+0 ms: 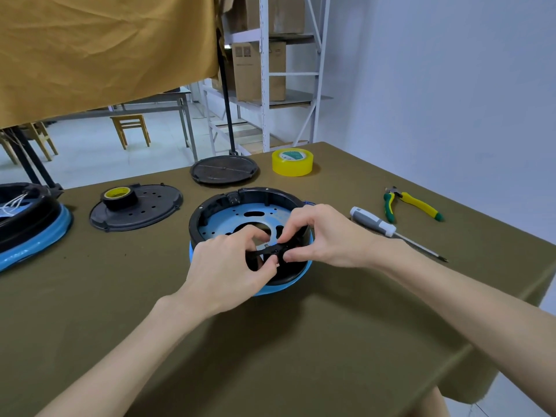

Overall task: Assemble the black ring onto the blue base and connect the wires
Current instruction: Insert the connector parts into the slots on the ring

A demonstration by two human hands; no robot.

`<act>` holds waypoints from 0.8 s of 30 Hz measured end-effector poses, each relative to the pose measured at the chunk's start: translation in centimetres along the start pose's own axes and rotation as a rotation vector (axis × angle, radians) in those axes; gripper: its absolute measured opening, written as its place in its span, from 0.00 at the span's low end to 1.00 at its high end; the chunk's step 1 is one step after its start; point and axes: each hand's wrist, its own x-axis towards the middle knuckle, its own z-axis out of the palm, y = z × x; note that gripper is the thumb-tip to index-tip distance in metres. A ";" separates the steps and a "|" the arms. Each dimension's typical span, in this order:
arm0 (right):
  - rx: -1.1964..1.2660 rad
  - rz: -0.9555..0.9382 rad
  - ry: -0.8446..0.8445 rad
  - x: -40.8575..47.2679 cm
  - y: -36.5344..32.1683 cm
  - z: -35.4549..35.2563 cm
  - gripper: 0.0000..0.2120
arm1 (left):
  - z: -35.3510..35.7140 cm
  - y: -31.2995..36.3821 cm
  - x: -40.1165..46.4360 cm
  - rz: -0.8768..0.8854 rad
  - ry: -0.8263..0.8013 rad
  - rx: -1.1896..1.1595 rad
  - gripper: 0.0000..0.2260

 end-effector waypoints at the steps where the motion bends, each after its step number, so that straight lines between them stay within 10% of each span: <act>1: 0.006 -0.001 0.000 0.0 0.1 0.0 0.07 | 0.0 0.0 0.0 -0.005 0.004 -0.006 0.21; 12: -0.009 -0.016 0.062 -0.5 1.3 0.7 0.07 | 0.2 0.0 0.1 0.051 0.101 -0.003 0.23; 18: -0.085 0.004 0.575 -3.5 3.4 2.3 0.06 | 0.3 0.3 0.1 0.043 0.145 0.023 0.22; 24: -0.568 0.659 0.413 -3.0 7.8 -1.1 0.12 | 0.8 1.5 0.3 -0.028 0.235 0.060 0.19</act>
